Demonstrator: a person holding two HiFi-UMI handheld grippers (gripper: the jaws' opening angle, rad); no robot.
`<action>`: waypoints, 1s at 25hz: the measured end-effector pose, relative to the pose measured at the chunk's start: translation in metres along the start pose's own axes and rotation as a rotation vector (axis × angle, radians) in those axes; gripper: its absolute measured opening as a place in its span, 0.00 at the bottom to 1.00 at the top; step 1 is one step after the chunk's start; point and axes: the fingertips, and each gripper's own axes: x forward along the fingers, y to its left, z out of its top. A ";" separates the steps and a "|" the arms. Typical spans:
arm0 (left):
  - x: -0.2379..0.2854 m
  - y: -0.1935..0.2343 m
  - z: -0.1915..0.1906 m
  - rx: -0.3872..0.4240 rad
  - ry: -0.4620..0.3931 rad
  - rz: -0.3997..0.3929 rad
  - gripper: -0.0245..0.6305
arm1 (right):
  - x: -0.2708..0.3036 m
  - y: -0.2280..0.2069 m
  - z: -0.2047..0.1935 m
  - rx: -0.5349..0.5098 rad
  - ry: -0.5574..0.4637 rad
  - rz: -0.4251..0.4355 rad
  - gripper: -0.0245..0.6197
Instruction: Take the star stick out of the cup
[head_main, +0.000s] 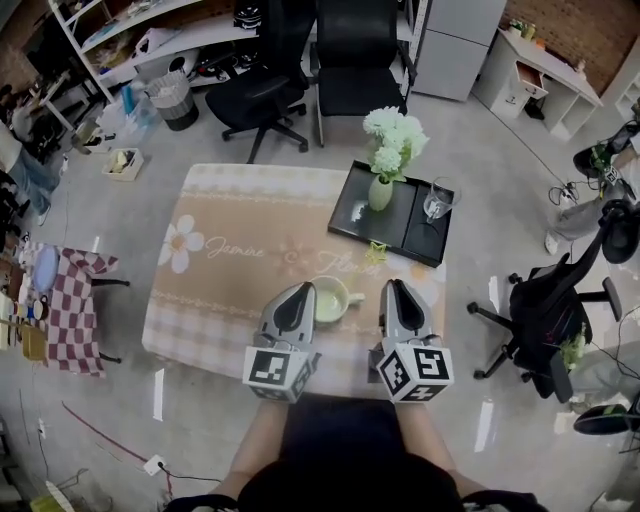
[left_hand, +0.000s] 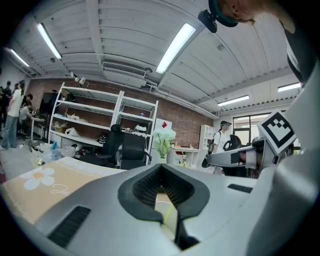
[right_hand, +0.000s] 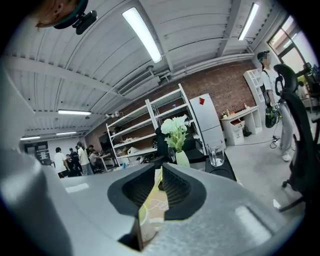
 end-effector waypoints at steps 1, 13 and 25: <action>0.002 0.001 0.000 0.008 0.001 -0.002 0.05 | 0.001 0.000 0.000 0.003 0.001 0.000 0.10; 0.017 0.014 -0.010 -0.016 0.045 -0.001 0.05 | 0.031 -0.003 -0.015 0.053 0.075 0.025 0.31; 0.034 0.039 -0.018 -0.032 0.072 0.030 0.05 | 0.064 -0.014 -0.031 0.093 0.129 0.025 0.31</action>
